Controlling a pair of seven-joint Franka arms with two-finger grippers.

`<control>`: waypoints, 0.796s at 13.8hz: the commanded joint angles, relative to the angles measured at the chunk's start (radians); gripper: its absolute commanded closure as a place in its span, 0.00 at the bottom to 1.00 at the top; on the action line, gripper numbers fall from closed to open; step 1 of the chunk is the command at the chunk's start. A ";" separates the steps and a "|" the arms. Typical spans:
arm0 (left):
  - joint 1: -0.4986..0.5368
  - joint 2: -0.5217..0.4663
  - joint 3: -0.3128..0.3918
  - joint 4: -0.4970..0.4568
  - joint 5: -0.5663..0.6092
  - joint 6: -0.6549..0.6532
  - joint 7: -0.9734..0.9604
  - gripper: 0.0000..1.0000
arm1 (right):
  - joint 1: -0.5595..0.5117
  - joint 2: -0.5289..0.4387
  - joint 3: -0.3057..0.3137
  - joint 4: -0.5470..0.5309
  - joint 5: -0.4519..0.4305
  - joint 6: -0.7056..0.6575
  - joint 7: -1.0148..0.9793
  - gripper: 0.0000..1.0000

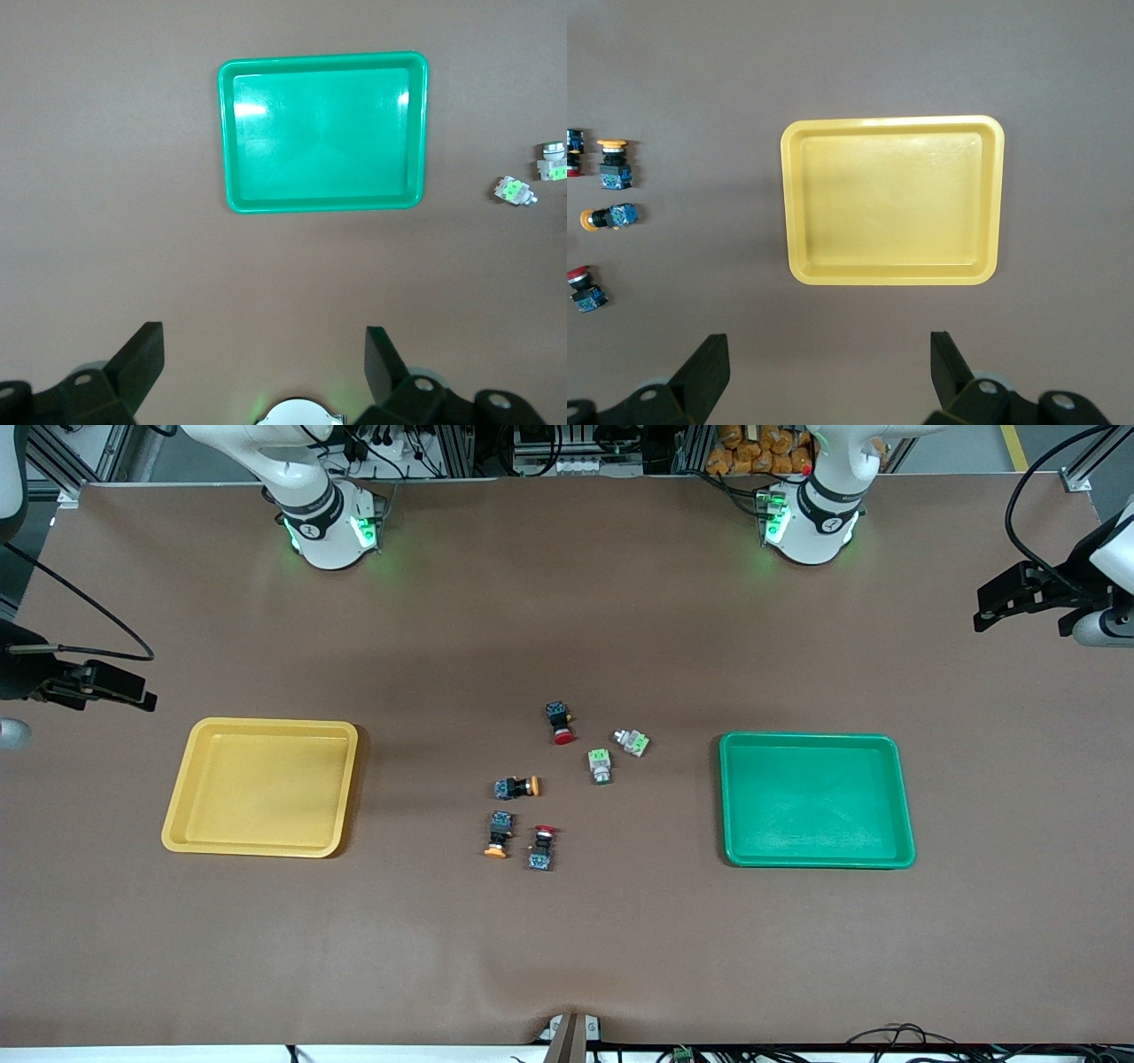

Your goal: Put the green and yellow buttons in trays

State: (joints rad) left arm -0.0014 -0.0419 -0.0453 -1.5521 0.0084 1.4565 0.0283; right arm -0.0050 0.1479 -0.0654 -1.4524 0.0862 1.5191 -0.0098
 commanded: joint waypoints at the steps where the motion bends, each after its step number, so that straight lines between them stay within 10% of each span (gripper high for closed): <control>1: -0.002 0.007 -0.001 0.023 -0.019 -0.022 -0.010 0.00 | 0.000 0.006 0.001 0.030 0.021 -0.022 0.001 0.00; 11: -0.028 0.068 -0.010 0.000 -0.018 -0.028 -0.024 0.00 | 0.075 0.120 0.002 0.032 0.014 0.030 0.011 0.00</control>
State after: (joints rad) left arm -0.0112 -0.0031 -0.0503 -1.5607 0.0083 1.4437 0.0204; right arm 0.0388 0.2146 -0.0586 -1.4453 0.0951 1.5277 -0.0096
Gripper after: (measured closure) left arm 0.000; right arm 0.000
